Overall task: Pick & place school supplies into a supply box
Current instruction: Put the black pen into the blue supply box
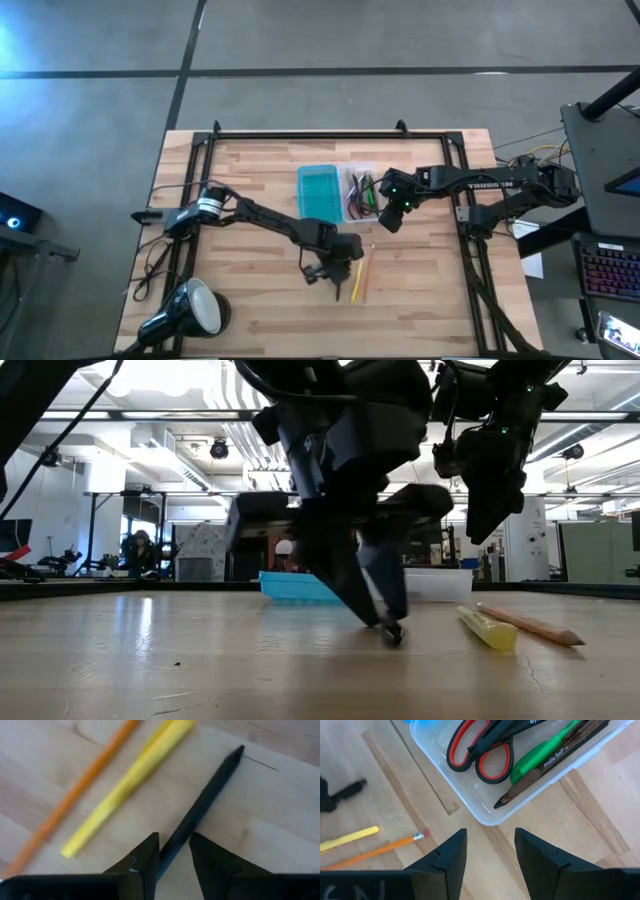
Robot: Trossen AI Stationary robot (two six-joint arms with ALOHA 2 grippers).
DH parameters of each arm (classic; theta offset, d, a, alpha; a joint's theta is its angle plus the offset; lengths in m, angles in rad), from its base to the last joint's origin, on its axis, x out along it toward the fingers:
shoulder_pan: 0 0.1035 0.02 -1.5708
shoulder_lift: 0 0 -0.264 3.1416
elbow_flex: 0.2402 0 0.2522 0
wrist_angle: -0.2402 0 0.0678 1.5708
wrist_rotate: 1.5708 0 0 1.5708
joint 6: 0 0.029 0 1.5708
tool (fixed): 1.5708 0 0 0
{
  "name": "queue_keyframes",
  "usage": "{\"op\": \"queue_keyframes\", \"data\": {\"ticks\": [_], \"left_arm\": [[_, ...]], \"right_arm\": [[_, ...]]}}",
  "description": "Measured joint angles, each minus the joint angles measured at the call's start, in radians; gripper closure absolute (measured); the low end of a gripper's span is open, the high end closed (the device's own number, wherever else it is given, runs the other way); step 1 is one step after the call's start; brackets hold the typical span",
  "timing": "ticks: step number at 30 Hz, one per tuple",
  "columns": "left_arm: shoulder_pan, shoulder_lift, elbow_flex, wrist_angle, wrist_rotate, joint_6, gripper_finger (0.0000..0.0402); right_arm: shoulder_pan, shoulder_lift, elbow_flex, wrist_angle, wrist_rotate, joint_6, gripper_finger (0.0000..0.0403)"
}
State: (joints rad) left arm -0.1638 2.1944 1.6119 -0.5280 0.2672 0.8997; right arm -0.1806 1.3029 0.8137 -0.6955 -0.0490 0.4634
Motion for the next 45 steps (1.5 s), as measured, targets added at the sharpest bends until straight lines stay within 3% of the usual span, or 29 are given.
{"op": "queue_keyframes", "data": {"ticks": [5, 12, 18, 24, 28, 32, 35, 40, 45], "left_arm": [[0.0, -0.001, 0.01, -0.086, 0.005, -0.064, 0.0324], [0.001, -0.002, 0.01, -0.13, -0.032, -0.133, 0.0386], [0.017, -0.008, 0.059, -0.173, -0.053, -0.239, 0.039], [0.081, -0.074, 0.103, -0.181, -0.201, -0.298, 0.0391], [0.148, -0.094, 0.102, -0.117, -0.262, -0.223, 0.0392], [0.222, -0.098, 0.138, -0.07, -0.332, 0.003, 0.0393], [0.287, -0.1, 0.147, 0.004, -0.32, 0.099, 0.0393], [0.38, -0.067, 0.147, 0.089, -0.223, 0.121, 0.0391], [0.394, -0.016, 0.145, 0.094, -0.178, 0.184, 0.0374]], "right_arm": [[0.0, 0.0, -0.001, 0.002, 0.0, 0.001, 0.0246], [0.0, 0.0, -0.001, 0.002, 0.002, 0.0, 0.0254], [0.0, -0.005, -0.001, 0.003, 0.004, -0.001, 0.0254], [0.018, -0.095, -0.001, 0.009, 0.129, 0.01, 0.0255], [0.017, -0.178, -0.003, -0.027, 0.164, 0.039, 0.0261], [0.019, -0.245, -0.013, -0.087, 0.188, 0.077, 0.0264], [0.021, -0.284, -0.023, -0.123, 0.214, 0.118, 0.0264], [0.021, -0.307, -0.041, -0.122, 0.21, 0.132, 0.0265], [0.021, -0.269, -0.044, -0.124, 0.177, 0.109, 0.0266]]}}
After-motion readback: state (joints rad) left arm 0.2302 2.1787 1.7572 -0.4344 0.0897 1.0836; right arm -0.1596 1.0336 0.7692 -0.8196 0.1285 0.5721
